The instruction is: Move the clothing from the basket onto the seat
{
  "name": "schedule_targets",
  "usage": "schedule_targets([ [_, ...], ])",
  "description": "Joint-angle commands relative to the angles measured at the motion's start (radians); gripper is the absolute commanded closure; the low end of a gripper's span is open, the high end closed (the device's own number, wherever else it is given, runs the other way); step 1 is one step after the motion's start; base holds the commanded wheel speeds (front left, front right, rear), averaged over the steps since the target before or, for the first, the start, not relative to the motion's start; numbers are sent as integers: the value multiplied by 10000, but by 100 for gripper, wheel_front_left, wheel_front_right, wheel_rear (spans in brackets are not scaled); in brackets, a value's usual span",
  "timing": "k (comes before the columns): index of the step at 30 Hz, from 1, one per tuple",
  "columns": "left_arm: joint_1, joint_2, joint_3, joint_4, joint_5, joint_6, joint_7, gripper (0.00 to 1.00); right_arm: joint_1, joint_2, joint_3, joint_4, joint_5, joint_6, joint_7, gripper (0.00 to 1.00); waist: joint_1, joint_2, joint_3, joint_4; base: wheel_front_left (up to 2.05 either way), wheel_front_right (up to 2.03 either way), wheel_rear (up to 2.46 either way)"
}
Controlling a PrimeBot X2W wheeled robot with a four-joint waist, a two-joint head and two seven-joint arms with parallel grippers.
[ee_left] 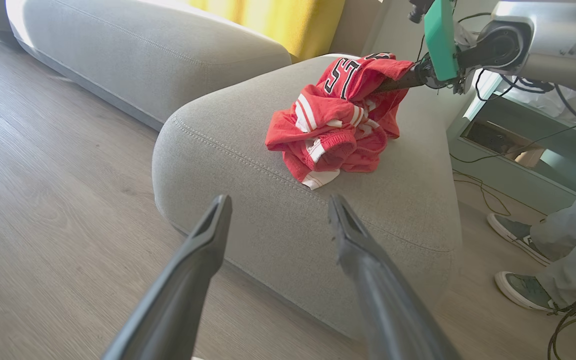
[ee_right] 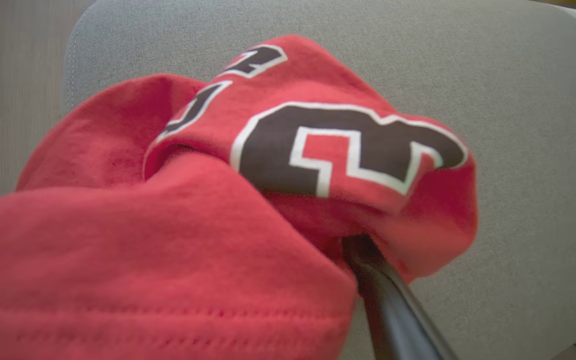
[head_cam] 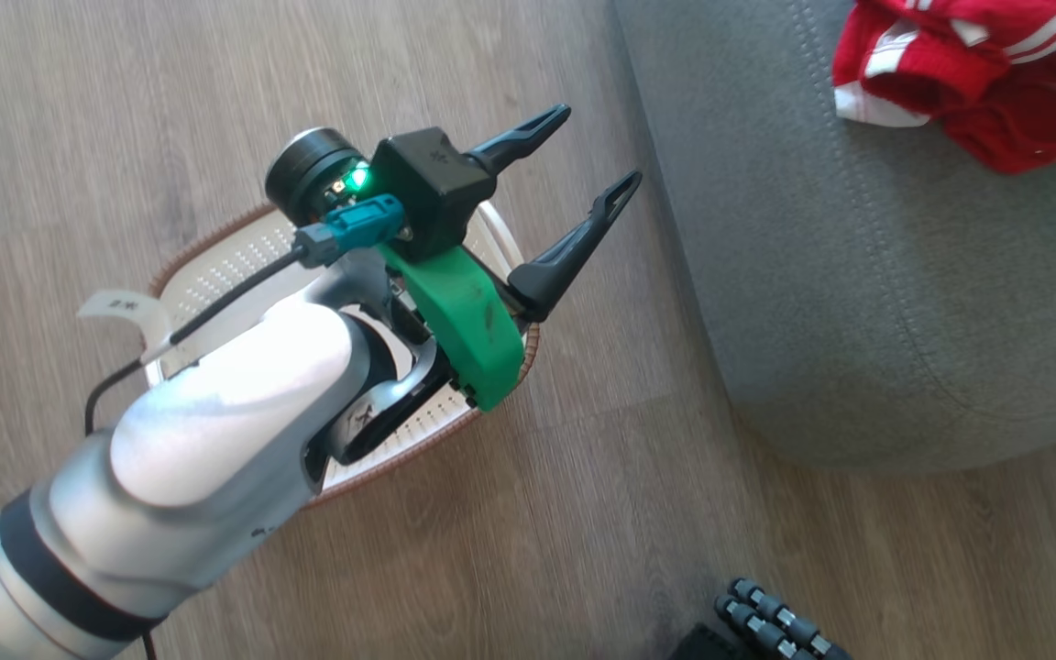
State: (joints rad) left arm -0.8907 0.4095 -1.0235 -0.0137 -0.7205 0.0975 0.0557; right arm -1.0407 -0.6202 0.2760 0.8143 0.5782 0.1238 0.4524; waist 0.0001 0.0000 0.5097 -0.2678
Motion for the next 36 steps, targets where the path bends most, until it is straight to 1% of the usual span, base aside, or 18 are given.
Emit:
schedule_targets([
  [1,-8,128,421,-235,-84,18,-133,0,368,-581,148,-523,248,69,133,0,-1,0,-214,-76,0,0,0],
  [8,434,139,438,-36,-315,69,-410,0,1199,-1490,780,-1648,1194,69,1017,0,-1,0,-996,-218,0,0,0],
  [13,707,144,481,58,-458,136,-590,0,1556,-1891,930,-2400,1593,69,1289,0,-1,0,-1480,-235,0,0,0],
  [14,827,142,509,80,-518,176,-683,0,1695,-2045,938,-2820,1728,69,1210,0,-1,0,-1688,-212,0,0,0],
  [15,827,142,509,80,-518,176,-683,0,1695,-2045,938,-2820,1728,69,1210,0,-1,0,-1688,-212,0,0,0],
  [18,1016,135,568,100,-612,256,-838,0,1896,-2257,884,-3446,1893,69,1024,0,-1,0,-1985,-138,0,0,0],
  [22,1275,127,723,169,-769,395,-1101,0,2140,-2421,596,-4125,1701,69,259,0,-1,0,-2377,77,0,0,0],
  [25,1490,170,883,233,-891,513,-1332,0,2384,-2335,320,-4624,1454,69,-462,0,-1,0,-2685,287,0,0,0],
  [30,1904,341,1160,333,-1094,708,-1711,0,3013,-1995,-160,-5434,956,69,-1488,0,-1,0,-3240,757,0,0,0],
  [36,2440,616,1558,479,-1236,1094,-2247,0,4249,-1058,-1228,-6205,140,69,-2606,0,-1,0,-3765,1346,0,0,0],
])
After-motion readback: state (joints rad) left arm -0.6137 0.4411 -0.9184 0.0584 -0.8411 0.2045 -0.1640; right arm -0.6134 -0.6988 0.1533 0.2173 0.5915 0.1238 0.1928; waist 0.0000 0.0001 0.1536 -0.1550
